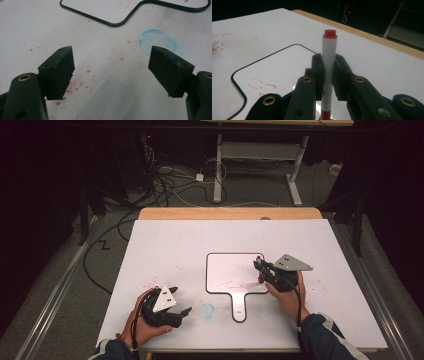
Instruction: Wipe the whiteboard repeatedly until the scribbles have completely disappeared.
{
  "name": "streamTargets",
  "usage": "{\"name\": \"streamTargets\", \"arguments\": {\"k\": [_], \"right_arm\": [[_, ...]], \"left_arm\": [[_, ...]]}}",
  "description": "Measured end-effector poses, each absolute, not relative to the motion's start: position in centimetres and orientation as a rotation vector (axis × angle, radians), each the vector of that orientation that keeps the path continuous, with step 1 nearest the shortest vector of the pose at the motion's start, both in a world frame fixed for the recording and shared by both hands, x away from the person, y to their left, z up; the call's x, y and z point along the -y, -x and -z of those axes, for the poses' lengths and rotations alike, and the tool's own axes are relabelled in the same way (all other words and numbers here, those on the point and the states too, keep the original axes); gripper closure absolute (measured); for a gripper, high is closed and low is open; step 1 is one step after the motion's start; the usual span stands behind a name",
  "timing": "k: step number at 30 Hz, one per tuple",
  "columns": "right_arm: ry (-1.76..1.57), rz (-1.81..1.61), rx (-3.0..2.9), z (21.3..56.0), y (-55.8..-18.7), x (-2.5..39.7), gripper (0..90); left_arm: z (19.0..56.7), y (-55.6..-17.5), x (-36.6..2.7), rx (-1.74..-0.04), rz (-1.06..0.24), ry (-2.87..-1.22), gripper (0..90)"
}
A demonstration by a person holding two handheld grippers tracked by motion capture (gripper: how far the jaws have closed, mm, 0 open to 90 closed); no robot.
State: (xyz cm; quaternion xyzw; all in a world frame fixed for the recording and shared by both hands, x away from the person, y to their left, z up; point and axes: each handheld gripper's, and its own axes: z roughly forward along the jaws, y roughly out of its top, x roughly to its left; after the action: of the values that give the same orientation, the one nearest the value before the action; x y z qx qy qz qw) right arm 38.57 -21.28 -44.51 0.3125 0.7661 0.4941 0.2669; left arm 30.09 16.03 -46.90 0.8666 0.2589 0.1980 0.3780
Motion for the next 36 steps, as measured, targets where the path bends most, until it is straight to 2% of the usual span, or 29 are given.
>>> {"name": "streamTargets", "arguments": {"k": [7, 15, 24, 30, 36], "right_arm": [[-0.782, -1.397, -2.112, 44.8, -37.8, 18.5, 82.1], [-0.863, -1.321, -2.053, 44.6, -38.5, 19.9, 82.1], [-0.788, -1.39, -2.105, 45.0, -37.5, 15.6, 82.1], [-0.822, -1.249, -2.057, 44.6, -38.1, 18.0, 82.2], [-0.879, -1.265, -2.043, 44.5, -38.3, 19.5, 82.2]], "left_arm": [[46.9, -30.1, -16.0, -0.655, -0.505, -2.217, 20.3], [46.8, -30.0, -16.2, -0.661, -0.506, -2.21, 20.3], [46.9, -30.1, -16.0, -0.653, -0.505, -2.217, 20.3], [46.8, -30.0, -16.2, -0.653, -0.505, -2.21, 20.3], [46.8, -30.1, -16.0, -0.646, -0.504, -2.213, 20.3]]}}
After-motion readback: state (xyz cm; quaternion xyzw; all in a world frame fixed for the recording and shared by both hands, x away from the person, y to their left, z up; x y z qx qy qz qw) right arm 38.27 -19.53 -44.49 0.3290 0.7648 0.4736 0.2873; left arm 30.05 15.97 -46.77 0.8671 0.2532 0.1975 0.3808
